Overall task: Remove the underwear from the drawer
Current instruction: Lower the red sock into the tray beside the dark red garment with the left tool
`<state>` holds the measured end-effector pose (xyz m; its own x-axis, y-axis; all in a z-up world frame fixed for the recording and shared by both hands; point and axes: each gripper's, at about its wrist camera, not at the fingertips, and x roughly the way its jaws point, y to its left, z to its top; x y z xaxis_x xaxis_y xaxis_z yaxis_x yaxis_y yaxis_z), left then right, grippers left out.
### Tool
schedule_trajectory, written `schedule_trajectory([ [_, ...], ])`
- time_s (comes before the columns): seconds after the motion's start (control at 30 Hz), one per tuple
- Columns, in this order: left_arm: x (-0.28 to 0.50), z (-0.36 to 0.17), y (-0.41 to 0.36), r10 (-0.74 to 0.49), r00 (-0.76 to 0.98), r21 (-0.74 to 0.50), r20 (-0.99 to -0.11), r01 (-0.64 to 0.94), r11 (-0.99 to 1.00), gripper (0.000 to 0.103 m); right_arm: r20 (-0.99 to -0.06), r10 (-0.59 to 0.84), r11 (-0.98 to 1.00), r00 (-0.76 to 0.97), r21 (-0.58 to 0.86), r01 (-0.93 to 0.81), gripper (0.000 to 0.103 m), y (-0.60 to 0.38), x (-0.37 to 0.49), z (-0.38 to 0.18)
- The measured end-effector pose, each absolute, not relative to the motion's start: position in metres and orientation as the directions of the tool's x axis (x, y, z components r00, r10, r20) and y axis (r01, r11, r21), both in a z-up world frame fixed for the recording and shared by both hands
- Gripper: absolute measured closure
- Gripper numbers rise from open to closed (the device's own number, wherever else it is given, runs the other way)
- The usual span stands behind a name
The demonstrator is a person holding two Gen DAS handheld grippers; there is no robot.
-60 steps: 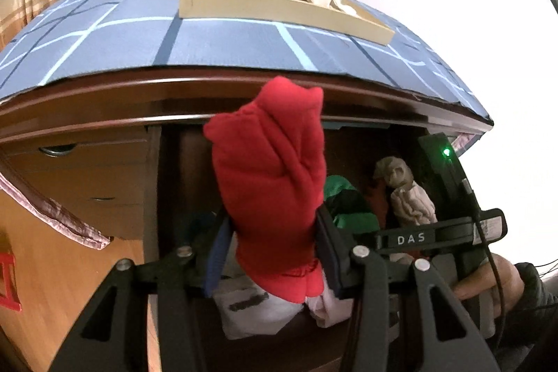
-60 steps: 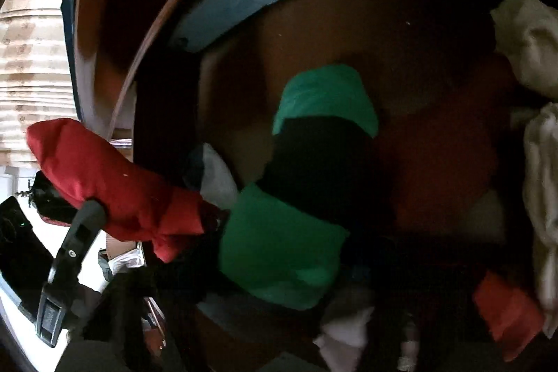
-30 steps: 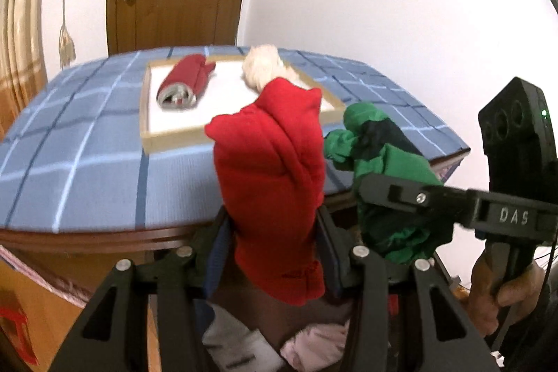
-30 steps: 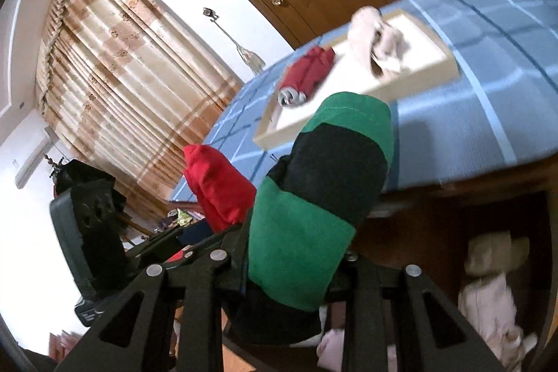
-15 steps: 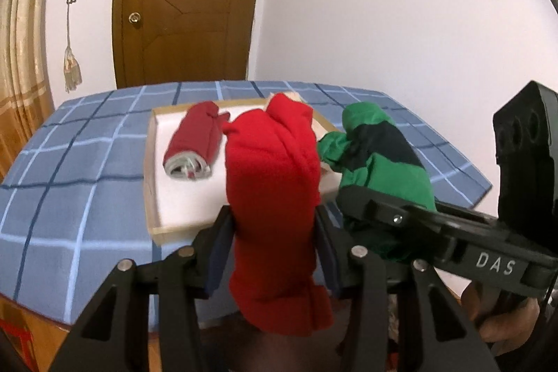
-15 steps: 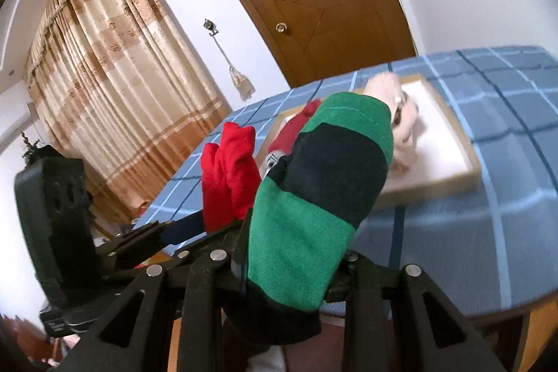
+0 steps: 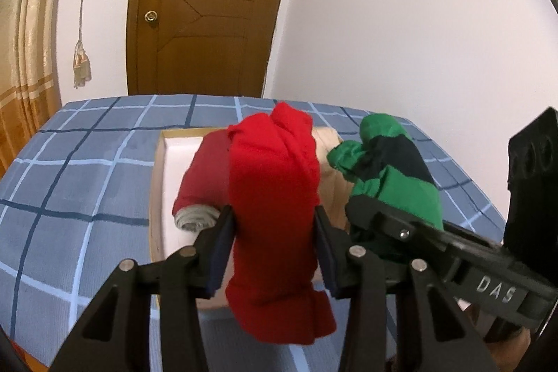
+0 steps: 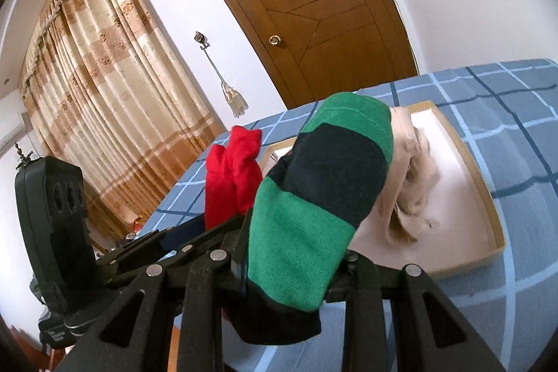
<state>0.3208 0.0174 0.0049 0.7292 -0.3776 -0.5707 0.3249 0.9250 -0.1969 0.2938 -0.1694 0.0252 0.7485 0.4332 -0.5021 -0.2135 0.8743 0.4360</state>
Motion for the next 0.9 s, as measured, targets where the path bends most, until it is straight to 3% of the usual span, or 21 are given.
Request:
schedule_trajectory([
  [0.4, 0.378, -0.010, 0.006, -0.284, 0.782, -0.142, -0.554, 0.247, 0.959, 0.061, -0.480, 0.311, 0.935, 0.820, 0.308, -0.175, 0.073, -0.168, 0.348, 0.013],
  [0.9, 0.418, -0.030, 0.002, -0.234, 0.792, -0.130, -0.564, 0.195, 0.972, 0.063, -0.497, 0.234, 0.959, 0.836, 0.259, -0.115, 0.073, -0.169, 0.390, -0.012],
])
